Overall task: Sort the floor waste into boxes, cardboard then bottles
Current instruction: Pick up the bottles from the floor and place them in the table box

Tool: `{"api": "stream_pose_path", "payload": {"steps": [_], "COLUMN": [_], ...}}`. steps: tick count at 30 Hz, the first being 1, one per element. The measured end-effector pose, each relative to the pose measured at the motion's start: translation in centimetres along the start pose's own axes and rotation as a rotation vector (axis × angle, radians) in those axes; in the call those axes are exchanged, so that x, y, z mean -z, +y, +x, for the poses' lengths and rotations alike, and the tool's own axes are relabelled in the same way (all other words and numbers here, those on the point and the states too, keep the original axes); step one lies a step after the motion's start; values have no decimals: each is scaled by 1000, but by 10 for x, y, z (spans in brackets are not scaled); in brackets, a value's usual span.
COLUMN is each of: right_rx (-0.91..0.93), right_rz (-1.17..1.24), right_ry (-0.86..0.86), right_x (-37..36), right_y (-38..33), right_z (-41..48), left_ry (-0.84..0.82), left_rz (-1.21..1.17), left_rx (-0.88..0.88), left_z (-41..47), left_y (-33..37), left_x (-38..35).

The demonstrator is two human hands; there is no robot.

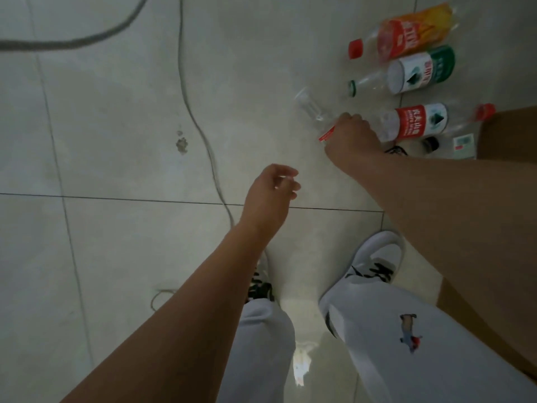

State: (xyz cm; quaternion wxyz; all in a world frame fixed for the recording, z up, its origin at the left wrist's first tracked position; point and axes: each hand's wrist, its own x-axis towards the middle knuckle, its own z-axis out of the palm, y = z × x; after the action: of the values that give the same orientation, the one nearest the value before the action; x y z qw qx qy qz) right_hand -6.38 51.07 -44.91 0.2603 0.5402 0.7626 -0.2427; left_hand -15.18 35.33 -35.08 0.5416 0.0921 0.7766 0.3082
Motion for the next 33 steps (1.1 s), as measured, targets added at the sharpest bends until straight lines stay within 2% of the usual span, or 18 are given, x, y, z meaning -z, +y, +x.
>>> {"api": "stream_pose_path", "payload": {"steps": [4, 8, 14, 18, 23, 28, 33], "right_rx": [-65, -124, -207, -277, -250, -243, -245], "right_rz": [18, 126, 451, 781, 1114, 1171, 1278], "right_ry": [-5, -35, 4, 135, 337, 546, 708], "right_x": [-15, 0, 78, 179, 374, 534, 611], "right_y": [-5, -8, 6, 17, 24, 45, 72], "right_z": [4, -16, -91, -179, -320, -472, -600], "left_ry": [18, 25, -56, -98, -164, -287, -360], "left_rz": [-5, 14, 28, 1, 69, 170, 196], "left_rx": [48, 135, 98, 47, -154, -390, -586], "left_z": [-3, -18, -75, -146, -288, -421, -518], "left_y": [-15, -10, 64, 159, 310, 426, 514], "left_x": [11, 14, 11, 17, 46, 77, 81]}}
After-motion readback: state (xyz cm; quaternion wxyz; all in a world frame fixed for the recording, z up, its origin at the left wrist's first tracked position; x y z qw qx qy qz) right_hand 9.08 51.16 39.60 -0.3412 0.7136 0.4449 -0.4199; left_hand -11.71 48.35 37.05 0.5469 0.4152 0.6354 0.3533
